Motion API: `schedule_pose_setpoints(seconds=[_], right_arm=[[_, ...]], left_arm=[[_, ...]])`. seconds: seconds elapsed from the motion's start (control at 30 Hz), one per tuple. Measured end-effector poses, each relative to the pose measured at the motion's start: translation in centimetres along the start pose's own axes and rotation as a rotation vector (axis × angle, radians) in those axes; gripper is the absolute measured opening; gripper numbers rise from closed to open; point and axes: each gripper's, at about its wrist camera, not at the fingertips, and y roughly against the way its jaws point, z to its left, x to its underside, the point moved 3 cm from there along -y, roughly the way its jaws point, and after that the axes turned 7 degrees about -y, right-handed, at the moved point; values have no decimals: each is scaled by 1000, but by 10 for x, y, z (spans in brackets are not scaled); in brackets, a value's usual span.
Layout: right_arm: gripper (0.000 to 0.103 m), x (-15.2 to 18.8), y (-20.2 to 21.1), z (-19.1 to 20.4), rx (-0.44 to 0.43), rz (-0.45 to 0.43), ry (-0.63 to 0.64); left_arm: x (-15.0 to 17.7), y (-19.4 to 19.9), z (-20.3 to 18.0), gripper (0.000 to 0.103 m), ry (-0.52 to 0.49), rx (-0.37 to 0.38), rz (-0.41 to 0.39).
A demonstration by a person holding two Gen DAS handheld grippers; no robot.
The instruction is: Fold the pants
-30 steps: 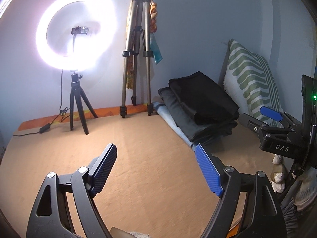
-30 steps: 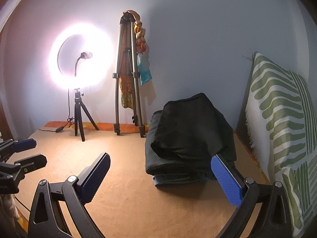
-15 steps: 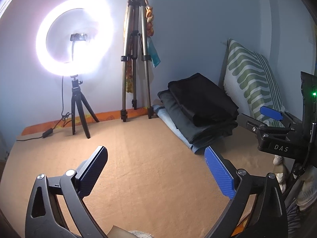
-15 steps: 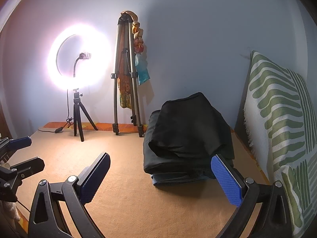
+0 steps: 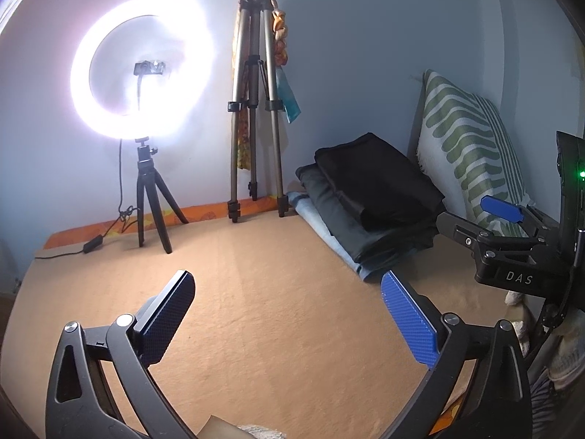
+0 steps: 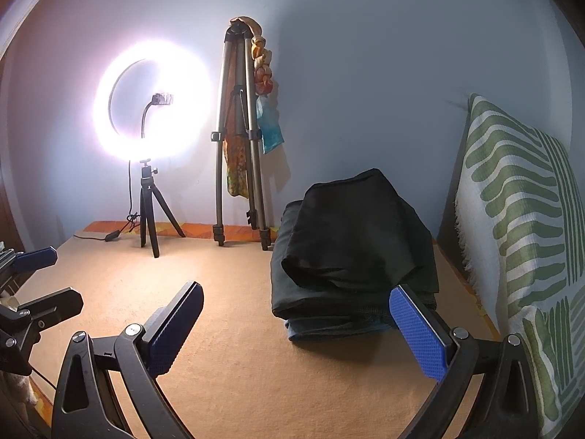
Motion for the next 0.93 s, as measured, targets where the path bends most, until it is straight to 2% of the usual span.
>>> schedule_pose_setpoints(seconds=[0.23,0.5,0.93], right_arm=[[103,0,-1,0,-2,2,0],[103,1,-2,2,-6,8,10],[103,6,-3,7,-14,21,16]], left_arm=[[1,1,-3,102,-16,-5,-3],[4,0,3,102,21,2,6],[4,1,4,102,19,-11,-3]])
